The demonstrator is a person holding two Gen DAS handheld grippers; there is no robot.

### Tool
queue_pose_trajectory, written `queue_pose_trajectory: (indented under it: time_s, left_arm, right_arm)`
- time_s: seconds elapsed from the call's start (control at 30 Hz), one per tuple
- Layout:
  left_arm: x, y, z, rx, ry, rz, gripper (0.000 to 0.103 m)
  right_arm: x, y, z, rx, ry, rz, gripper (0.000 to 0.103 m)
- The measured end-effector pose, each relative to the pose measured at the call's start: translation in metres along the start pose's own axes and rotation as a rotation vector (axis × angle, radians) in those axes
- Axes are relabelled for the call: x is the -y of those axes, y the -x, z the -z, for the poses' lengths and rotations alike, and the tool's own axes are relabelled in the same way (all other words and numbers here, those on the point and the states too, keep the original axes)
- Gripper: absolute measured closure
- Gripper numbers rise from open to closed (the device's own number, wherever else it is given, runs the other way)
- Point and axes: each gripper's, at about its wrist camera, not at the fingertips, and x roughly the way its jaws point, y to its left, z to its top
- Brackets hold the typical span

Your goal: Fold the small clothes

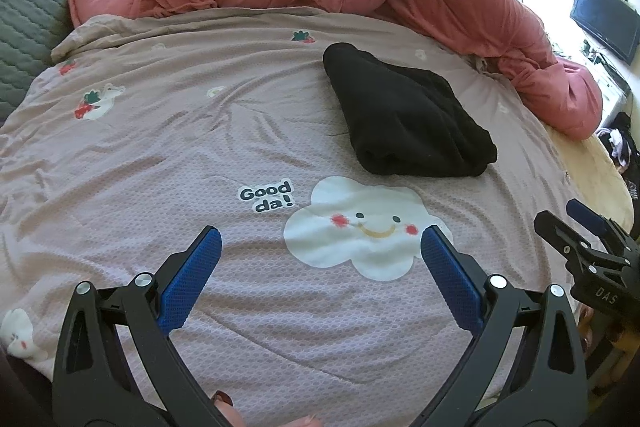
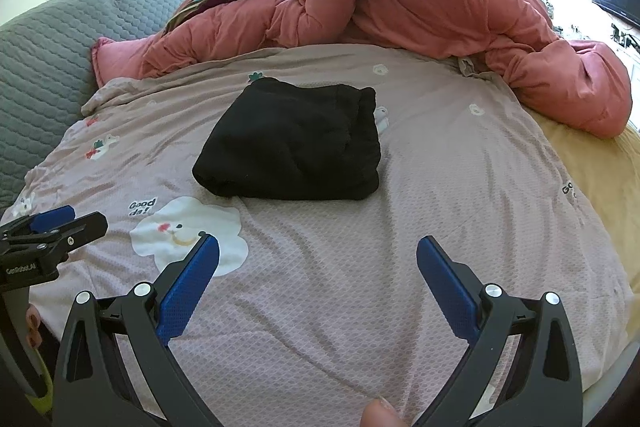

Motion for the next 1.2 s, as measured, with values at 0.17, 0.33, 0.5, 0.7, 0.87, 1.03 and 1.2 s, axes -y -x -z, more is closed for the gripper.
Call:
queue_pose_trajectory:
  time_s: [0.17, 0.33, 0.5, 0.7, 0.87, 1.03, 1.2]
  left_arm:
    - [0.0006, 0.0, 0.0003, -0.005, -0.004, -0.01, 0.009]
    - [0.001, -0.0003, 0.0003, -0.007, -0.01, -0.015, 0.009]
    - [0.0012, -0.0004, 0.0009, -0.009, -0.008, -0.017, 0.009]
    - [0.0005, -0.0013, 0.0008, -0.011, -0.009, -0.019, 0.009]
    - [0.0, -0.0013, 0.001, -0.013, -0.009, -0.022, 0.009]
    - [-0.0001, -0.001, 0.0011, -0.015, -0.009, -0.026, 0.009]
    - [-0.0008, -0.0005, 0.0015, -0.013, -0.01, -0.029, 0.009]
  right_arm:
    - [-0.0015, 0.001, 0.0003, 0.004, 0.0, 0.005, 0.005]
    - [-0.0013, 0.0018, 0.0003, 0.004, -0.001, 0.005, 0.004]
    - [-0.0013, 0.0015, 0.0002, -0.001, 0.0, 0.004, 0.004]
    - [-0.001, 0.0008, 0.0004, -0.005, -0.002, 0.004, 0.004]
    - [-0.0007, 0.0006, 0.0005, -0.004, -0.002, 0.002, 0.004]
    - [-0.0005, 0.0005, 0.0003, -0.008, -0.003, 0.001, 0.004]
    - [-0.0004, 0.0003, 0.001, -0.009, -0.003, 0.004, 0.004]
